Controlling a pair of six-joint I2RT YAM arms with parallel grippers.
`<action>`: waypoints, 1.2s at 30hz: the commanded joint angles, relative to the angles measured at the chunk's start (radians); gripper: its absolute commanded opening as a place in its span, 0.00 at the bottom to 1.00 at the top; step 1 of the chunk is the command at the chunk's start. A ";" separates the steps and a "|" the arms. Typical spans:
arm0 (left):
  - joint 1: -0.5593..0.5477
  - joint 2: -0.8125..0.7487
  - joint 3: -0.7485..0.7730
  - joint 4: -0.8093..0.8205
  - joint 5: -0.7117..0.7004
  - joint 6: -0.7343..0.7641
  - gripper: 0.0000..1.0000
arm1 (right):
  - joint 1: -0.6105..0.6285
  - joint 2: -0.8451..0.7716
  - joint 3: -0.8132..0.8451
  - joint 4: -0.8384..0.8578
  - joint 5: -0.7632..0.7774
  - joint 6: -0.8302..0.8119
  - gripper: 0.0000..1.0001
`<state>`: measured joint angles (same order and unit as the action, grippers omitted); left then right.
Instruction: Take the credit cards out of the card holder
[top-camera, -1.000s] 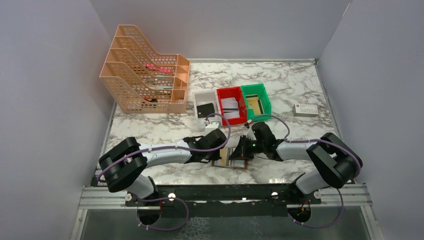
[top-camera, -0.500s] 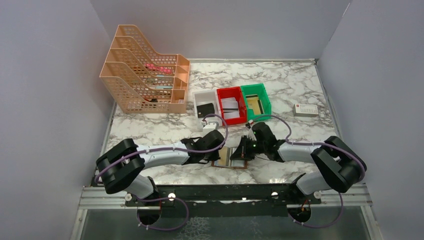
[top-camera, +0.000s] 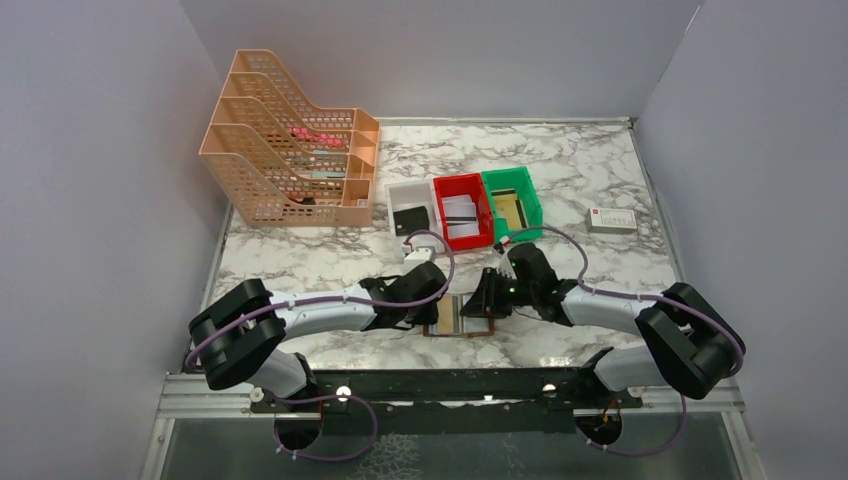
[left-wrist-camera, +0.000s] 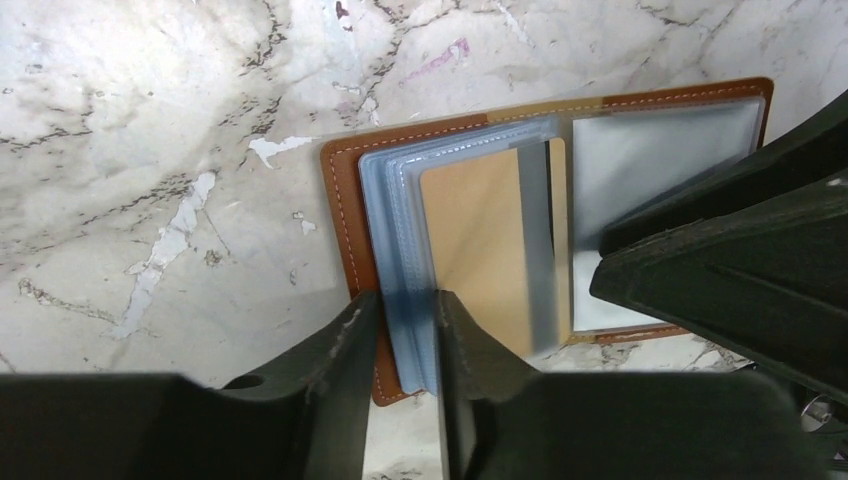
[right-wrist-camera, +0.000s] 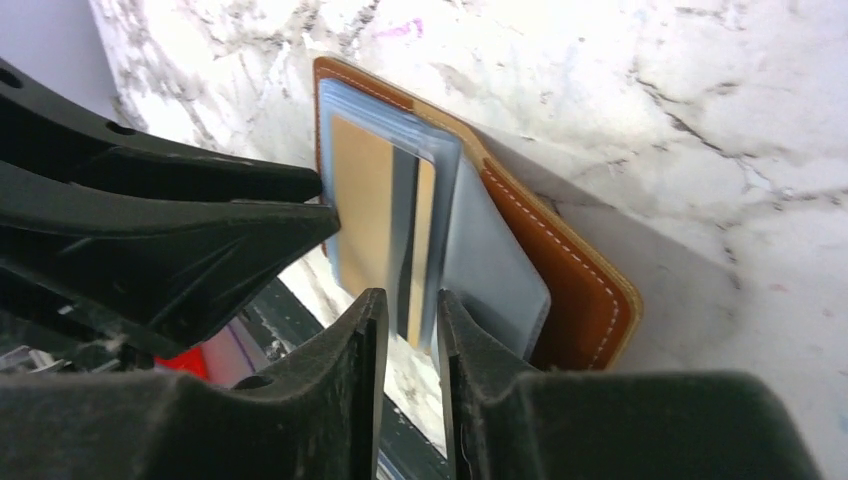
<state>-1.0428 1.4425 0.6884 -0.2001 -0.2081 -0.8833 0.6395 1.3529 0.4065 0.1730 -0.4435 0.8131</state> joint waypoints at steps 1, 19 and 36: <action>-0.003 -0.029 -0.004 -0.047 0.041 0.059 0.34 | -0.003 0.029 0.005 0.094 -0.070 0.016 0.32; -0.003 -0.061 0.031 0.009 0.139 0.147 0.35 | -0.003 0.158 -0.028 0.191 -0.075 0.100 0.24; -0.004 0.027 -0.008 0.005 0.162 0.093 0.22 | -0.003 0.143 -0.058 0.251 -0.080 0.153 0.15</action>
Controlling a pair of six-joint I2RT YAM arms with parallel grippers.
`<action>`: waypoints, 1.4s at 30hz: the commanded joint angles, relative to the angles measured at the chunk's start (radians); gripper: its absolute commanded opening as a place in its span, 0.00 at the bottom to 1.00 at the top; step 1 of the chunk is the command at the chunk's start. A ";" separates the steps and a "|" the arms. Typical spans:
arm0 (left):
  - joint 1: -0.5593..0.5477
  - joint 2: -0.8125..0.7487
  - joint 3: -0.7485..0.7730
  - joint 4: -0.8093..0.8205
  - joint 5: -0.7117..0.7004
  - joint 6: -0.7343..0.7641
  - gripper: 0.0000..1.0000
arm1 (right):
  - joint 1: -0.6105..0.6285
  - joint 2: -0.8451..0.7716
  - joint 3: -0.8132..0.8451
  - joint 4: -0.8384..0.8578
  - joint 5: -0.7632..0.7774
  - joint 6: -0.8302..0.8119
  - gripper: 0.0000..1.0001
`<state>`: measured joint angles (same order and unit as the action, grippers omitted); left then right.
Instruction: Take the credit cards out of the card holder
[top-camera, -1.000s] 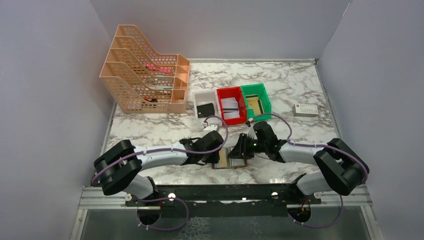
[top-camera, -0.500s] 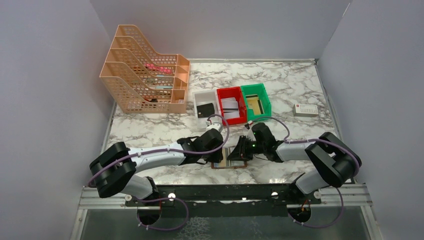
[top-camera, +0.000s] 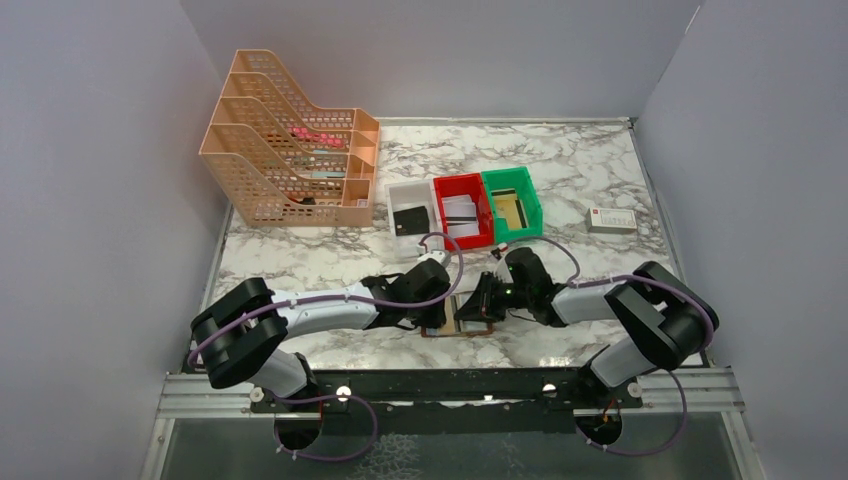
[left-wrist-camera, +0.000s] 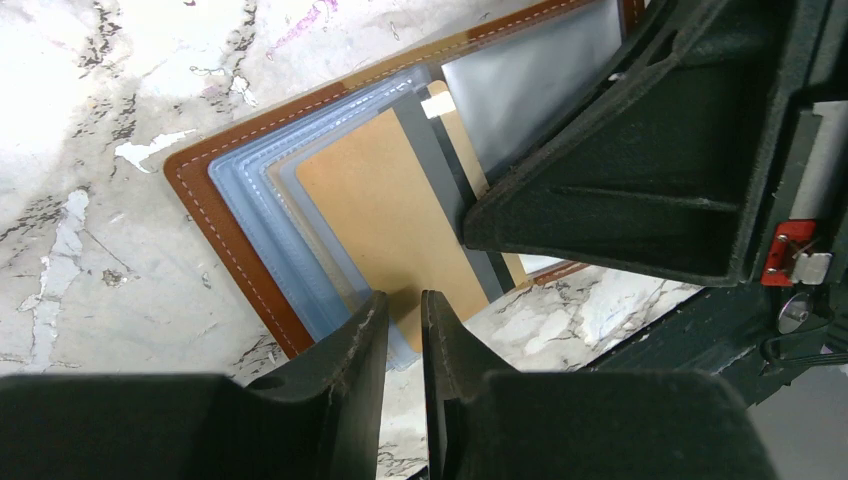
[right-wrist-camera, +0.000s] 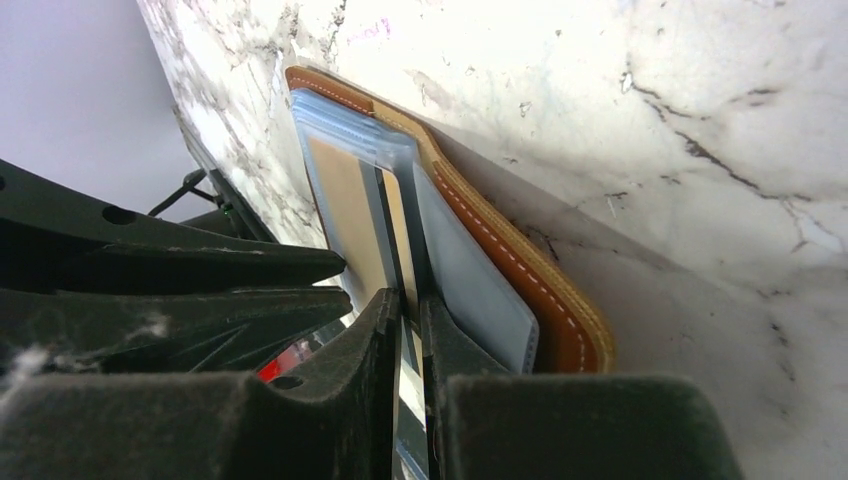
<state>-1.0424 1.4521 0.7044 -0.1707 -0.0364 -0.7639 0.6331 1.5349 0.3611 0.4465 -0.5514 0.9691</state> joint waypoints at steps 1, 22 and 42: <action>-0.005 0.023 -0.021 -0.039 -0.023 -0.031 0.21 | 0.004 -0.049 -0.009 -0.041 0.032 -0.014 0.16; -0.002 0.117 0.021 -0.152 -0.114 -0.077 0.13 | -0.018 -0.255 0.021 -0.367 0.200 -0.159 0.05; -0.002 -0.062 0.103 -0.122 -0.191 0.021 0.51 | -0.052 -0.302 0.016 -0.409 0.224 -0.162 0.04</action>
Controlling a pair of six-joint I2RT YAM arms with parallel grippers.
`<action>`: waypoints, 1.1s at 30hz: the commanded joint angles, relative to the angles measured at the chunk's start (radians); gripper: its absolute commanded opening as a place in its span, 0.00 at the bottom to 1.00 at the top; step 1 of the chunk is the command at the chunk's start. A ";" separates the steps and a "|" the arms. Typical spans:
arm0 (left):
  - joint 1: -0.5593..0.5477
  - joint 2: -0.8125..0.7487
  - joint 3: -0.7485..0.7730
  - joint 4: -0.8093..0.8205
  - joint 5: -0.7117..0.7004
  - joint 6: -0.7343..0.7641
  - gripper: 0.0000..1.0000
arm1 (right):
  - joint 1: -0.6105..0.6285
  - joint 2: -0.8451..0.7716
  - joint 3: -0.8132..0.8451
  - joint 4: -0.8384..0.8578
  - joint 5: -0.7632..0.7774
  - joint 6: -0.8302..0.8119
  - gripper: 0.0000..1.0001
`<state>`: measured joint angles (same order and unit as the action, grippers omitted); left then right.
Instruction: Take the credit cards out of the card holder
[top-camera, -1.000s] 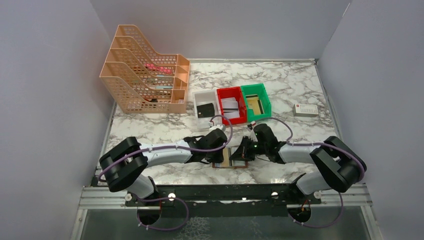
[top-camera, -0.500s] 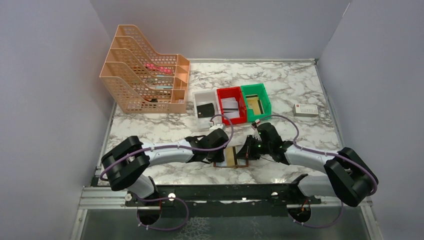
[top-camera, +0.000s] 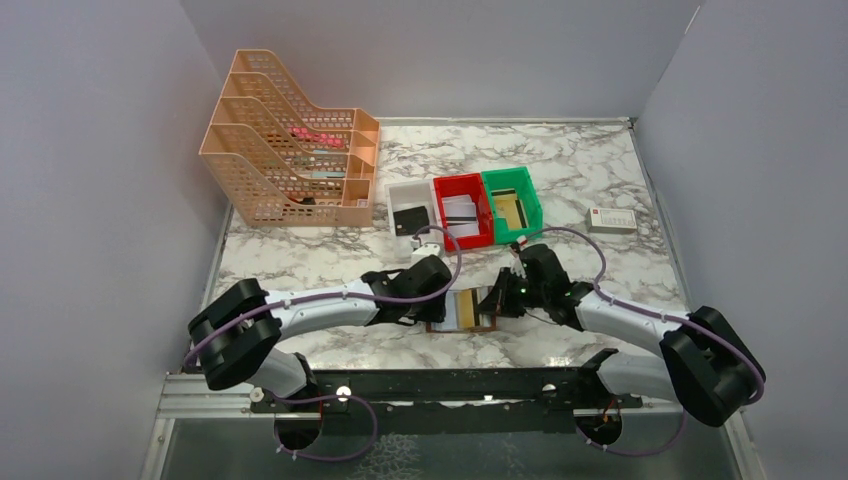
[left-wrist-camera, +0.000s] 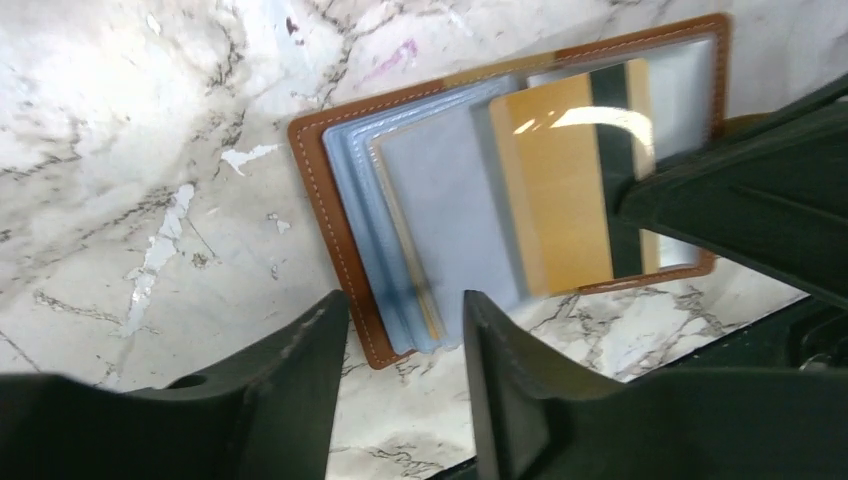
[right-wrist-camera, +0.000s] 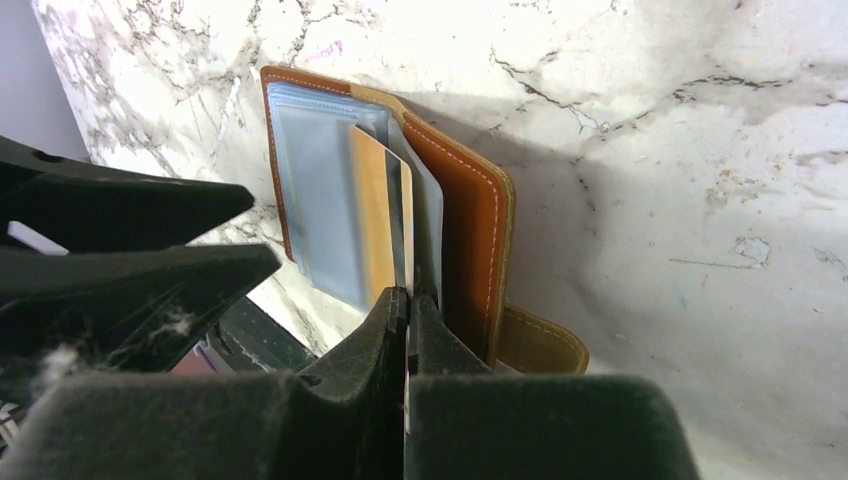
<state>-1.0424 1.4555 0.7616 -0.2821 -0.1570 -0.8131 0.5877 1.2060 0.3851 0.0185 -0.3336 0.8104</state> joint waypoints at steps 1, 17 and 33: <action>-0.002 -0.066 0.054 0.011 -0.061 0.084 0.52 | -0.006 0.033 -0.006 0.025 0.000 -0.005 0.03; 0.012 0.171 0.063 0.143 0.127 0.015 0.40 | -0.006 0.063 -0.034 0.108 -0.031 0.060 0.07; 0.012 0.182 0.004 0.137 0.130 -0.009 0.22 | -0.007 0.120 -0.080 0.342 -0.141 0.156 0.19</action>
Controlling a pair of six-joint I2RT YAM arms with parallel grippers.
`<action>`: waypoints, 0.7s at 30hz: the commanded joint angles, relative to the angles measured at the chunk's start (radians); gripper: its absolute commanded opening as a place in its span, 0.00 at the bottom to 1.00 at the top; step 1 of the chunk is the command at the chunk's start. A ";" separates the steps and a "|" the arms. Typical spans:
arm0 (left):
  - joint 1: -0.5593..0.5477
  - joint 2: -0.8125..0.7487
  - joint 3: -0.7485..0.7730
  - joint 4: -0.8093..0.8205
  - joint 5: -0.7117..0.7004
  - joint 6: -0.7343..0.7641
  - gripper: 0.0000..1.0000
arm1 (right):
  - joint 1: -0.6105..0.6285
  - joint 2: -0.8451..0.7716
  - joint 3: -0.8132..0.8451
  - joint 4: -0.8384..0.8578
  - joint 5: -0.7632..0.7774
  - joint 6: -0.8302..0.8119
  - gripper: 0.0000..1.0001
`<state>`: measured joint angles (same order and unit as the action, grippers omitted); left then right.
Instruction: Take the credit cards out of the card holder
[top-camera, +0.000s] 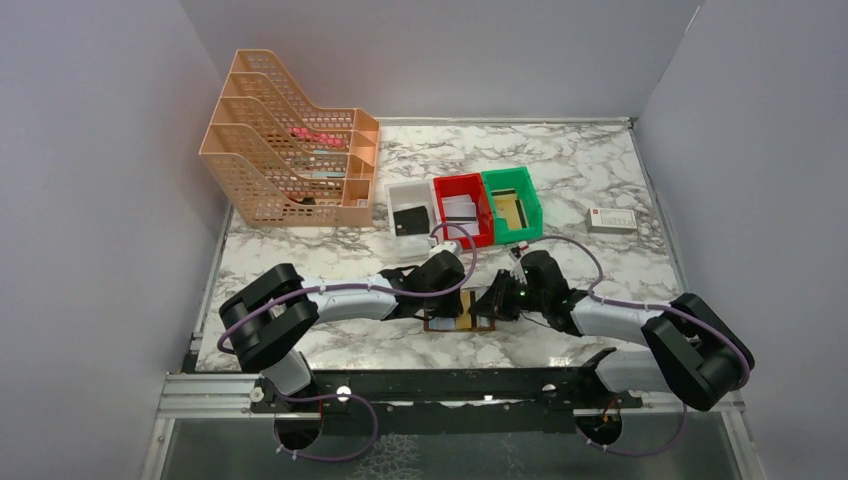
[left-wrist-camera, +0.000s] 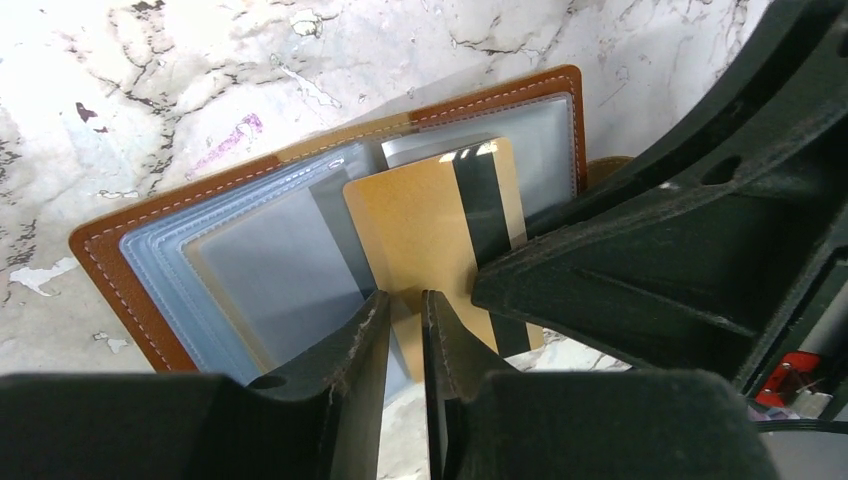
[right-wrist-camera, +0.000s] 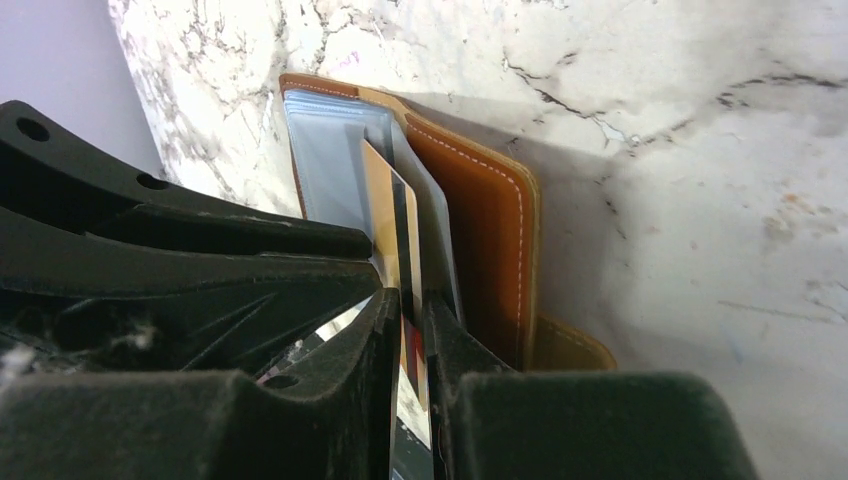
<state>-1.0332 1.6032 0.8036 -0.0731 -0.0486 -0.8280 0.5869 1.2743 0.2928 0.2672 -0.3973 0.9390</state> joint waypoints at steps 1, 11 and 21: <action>0.002 0.034 -0.038 -0.073 0.020 0.007 0.22 | -0.006 0.059 0.008 0.111 -0.082 0.030 0.19; 0.006 0.006 -0.021 -0.124 -0.028 0.018 0.20 | -0.007 -0.052 0.025 -0.028 0.023 -0.024 0.21; 0.012 0.014 0.001 -0.132 -0.026 0.030 0.20 | -0.007 -0.040 0.022 -0.036 0.006 -0.029 0.09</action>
<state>-1.0286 1.6028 0.8112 -0.0975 -0.0502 -0.8253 0.5869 1.2324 0.2962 0.2817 -0.4114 0.9344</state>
